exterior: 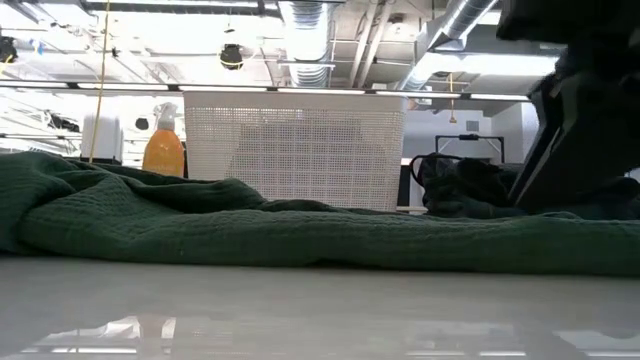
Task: Fold laundry
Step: Fold the green polo
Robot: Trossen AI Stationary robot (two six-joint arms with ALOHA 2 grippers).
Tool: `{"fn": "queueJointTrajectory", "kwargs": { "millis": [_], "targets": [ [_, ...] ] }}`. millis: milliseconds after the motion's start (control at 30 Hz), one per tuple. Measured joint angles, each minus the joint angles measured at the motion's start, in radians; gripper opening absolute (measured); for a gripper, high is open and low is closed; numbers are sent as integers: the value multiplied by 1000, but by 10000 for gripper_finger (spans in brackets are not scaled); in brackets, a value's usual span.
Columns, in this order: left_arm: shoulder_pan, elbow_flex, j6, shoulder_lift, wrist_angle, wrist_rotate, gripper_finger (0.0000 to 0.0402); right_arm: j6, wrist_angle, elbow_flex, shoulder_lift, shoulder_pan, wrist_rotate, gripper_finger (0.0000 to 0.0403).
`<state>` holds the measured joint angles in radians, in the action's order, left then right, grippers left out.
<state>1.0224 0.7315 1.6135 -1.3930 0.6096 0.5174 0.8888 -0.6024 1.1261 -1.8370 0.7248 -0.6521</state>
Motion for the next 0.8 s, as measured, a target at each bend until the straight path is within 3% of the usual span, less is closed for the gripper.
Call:
{"fn": "queueJointTrajectory", "kwargs": {
  "millis": [167,400,633,800],
  "targets": [
    [-49,0,-51,0,-10,0,149,38,18,-44,0,-6,2,127],
    [-112,0,-186,0,-24,-93,13,64,33,-101,0,9,29,127],
    [-149,0,-220,22,84,-209,1,22,12,-101,0,29,54,127],
    [-149,16,-209,78,218,-224,0,28,-28,-100,1,38,80,127]
  ]
}}
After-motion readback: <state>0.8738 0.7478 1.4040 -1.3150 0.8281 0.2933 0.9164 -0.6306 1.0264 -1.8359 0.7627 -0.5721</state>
